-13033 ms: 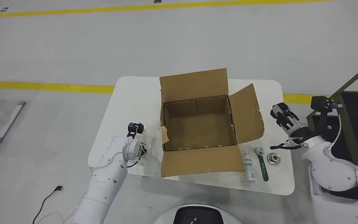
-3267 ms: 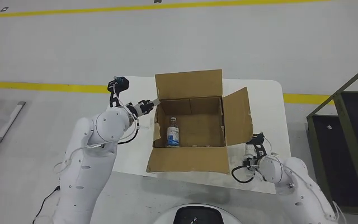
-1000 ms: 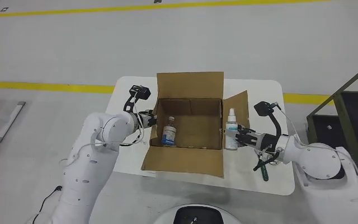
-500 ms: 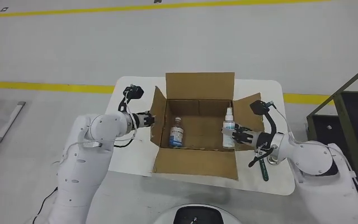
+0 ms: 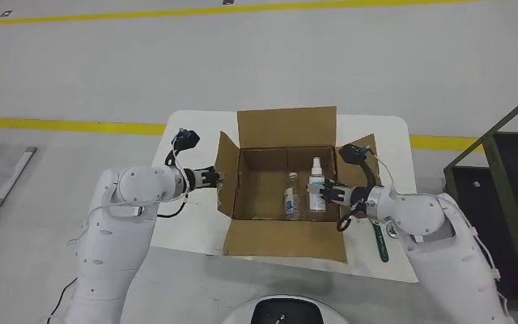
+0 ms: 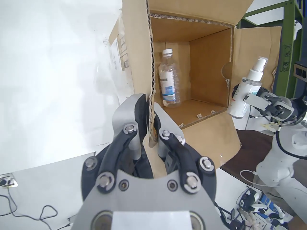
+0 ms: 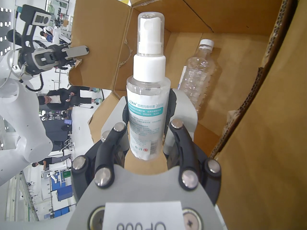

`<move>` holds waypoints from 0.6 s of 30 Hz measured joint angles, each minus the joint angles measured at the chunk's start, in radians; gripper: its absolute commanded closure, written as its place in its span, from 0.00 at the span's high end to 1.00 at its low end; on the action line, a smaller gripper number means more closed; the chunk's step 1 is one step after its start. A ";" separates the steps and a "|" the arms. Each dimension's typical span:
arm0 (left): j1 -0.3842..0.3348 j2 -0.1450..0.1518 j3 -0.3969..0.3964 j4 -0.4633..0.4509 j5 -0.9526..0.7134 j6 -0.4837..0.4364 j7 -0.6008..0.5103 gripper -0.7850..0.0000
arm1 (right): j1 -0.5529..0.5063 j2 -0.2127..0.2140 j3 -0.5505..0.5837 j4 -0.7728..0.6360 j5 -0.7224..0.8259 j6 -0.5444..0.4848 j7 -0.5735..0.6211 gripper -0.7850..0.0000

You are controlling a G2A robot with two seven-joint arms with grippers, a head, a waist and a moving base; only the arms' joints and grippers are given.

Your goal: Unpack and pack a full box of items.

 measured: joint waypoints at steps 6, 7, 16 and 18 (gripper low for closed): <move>-0.001 0.010 0.012 -0.012 0.066 0.002 0.005 1.00 | 0.100 -0.022 -0.147 0.075 -0.095 0.074 -0.022 0.00; -0.001 0.011 0.012 -0.013 0.069 0.002 0.007 1.00 | 0.114 -0.027 -0.169 0.088 -0.101 0.084 -0.025 0.00; 0.007 0.023 0.006 -0.055 0.102 -0.021 0.048 1.00 | 0.249 -0.082 -0.371 0.212 -0.144 0.209 -0.062 0.00; 0.010 0.026 0.003 -0.067 0.106 -0.029 0.057 1.00 | 0.281 -0.100 -0.419 0.251 -0.143 0.228 -0.077 0.00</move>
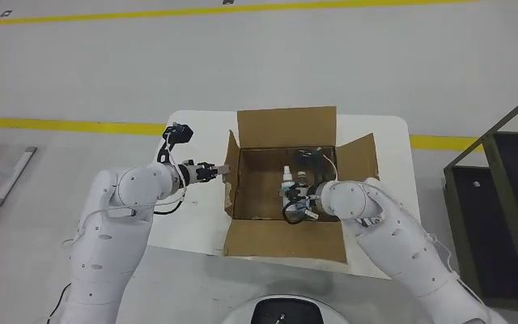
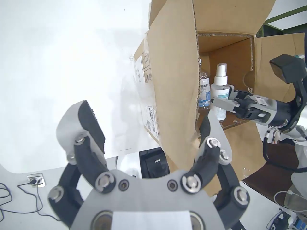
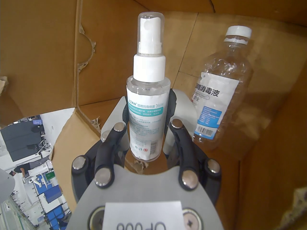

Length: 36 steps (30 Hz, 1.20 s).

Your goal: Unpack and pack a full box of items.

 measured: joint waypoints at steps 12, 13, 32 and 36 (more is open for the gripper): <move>0.028 0.017 -0.035 -0.055 0.018 -0.009 0.029 1.00 | 0.146 -0.114 -0.196 0.293 0.084 -0.009 -0.122 0.00; 0.030 0.019 -0.037 -0.058 0.018 -0.009 0.031 1.00 | 0.154 -0.122 -0.208 0.314 0.084 -0.009 -0.129 0.00; 0.037 0.037 -0.031 -0.069 0.014 -0.032 0.044 1.00 | 0.222 -0.199 -0.233 0.441 0.121 -0.071 -0.163 1.00; 0.036 0.040 -0.027 -0.069 0.010 -0.034 0.045 1.00 | 0.197 -0.176 -0.177 0.353 0.104 -0.071 -0.136 1.00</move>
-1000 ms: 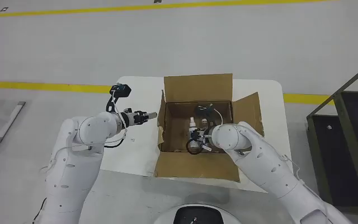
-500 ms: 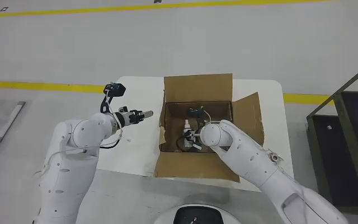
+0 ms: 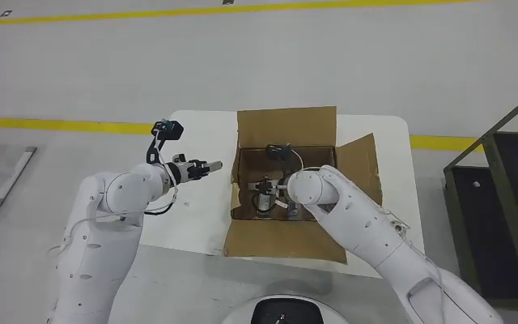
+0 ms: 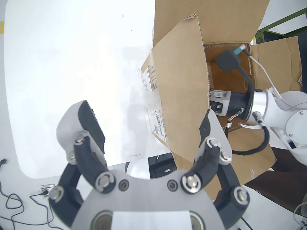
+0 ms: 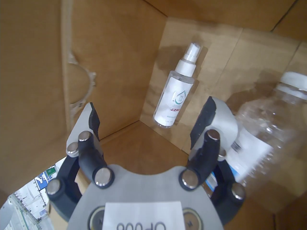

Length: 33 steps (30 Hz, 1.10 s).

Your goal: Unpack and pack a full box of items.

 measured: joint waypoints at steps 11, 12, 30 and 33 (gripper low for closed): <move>0.002 0.008 0.017 -0.004 0.008 -0.002 0.013 1.00 | -0.242 0.144 0.328 -0.477 -0.252 0.084 0.224 0.00; 0.002 0.008 0.019 -0.004 0.008 -0.002 0.014 1.00 | -0.265 0.153 0.351 -0.507 -0.285 0.091 0.243 0.00; 0.002 0.009 0.027 -0.004 0.006 0.000 0.020 1.00 | -0.216 0.137 0.235 -0.354 -0.447 0.072 0.331 0.00; 0.002 0.009 0.027 -0.004 0.006 0.000 0.020 1.00 | -0.180 0.121 0.181 -0.293 -0.476 0.074 0.329 0.00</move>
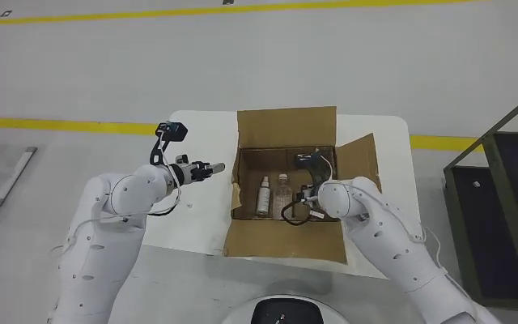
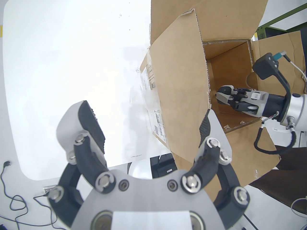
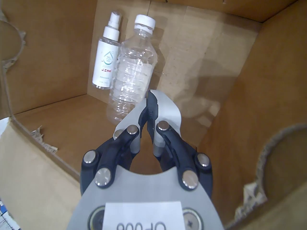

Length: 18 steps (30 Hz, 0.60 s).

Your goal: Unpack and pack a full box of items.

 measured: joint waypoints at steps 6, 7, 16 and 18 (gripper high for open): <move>0.000 0.000 0.000 0.000 0.000 0.000 0.000 1.00 | 0.047 -0.034 -0.071 0.104 0.019 0.005 -0.016 0.00; 0.000 0.000 0.000 0.000 0.000 0.000 0.000 1.00 | 0.053 -0.039 -0.080 0.117 0.022 0.004 -0.021 0.00; 0.000 0.000 0.000 0.000 0.000 0.000 0.000 1.00 | 0.105 -0.088 -0.159 0.213 0.057 -0.025 -0.040 0.00; 0.000 0.000 0.000 0.000 0.000 0.000 0.000 1.00 | 0.113 -0.099 -0.172 0.231 0.068 -0.027 -0.044 0.00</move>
